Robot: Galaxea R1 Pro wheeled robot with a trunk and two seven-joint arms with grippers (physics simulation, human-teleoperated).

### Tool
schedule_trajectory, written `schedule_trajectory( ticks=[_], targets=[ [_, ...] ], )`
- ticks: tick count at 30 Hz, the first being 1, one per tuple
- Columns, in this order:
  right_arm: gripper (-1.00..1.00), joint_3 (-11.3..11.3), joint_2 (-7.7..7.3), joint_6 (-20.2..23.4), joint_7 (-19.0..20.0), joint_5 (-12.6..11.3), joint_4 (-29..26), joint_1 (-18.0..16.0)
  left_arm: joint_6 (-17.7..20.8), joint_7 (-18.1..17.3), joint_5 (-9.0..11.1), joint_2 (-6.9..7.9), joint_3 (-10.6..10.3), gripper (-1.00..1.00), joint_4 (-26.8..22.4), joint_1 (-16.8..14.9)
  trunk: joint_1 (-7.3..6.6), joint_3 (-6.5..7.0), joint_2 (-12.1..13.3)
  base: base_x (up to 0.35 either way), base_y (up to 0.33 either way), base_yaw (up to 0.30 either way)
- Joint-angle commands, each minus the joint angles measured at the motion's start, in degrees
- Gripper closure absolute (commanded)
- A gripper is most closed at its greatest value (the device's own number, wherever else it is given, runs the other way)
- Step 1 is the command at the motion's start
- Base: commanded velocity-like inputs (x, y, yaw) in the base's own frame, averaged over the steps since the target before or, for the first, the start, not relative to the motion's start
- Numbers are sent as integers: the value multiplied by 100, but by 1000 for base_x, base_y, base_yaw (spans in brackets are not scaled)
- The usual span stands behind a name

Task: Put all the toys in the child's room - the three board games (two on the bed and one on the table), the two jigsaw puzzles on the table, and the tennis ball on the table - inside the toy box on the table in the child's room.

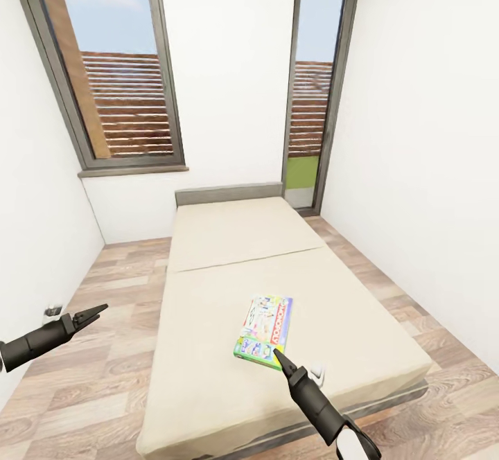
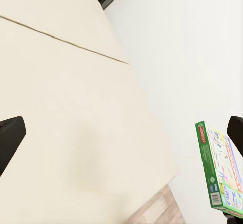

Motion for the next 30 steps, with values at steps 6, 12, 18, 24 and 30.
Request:
schedule_trajectory(
  ticks=[6, 12, 18, 24, 30],
  targets=[
    [100, -20, -2, 52, -44, -35, 3, -4, 58, -18, 7, 0, 8, -100, 2, -4, -132, 103, 238, 0, 0, -15],
    [100, 3, 5, 47, -112, -23, 3, -4, 55, -18, 6, 0, 6, -100, 2, -4, -264, 212, 479, 0, 0, -8],
    [100, 2, -1, 45, -110, -31, 3, -4, 50, -18, 5, -3, 0, -100, 2, -4, -396, 344, 720, 0, 0, -176],
    [100, -3, 0, 39, -109, -23, 3, -4, 51, -20, 5, -3, 2, -100, 3, -4, -528, 488, 960, 0, 0, -230],
    [100, -12, -6, 30, -109, -28, 3, -4, 54, -19, 5, -5, 2, -100, 3, -4, -659, 634, 1201, 0, 0, -228]
  ],
)
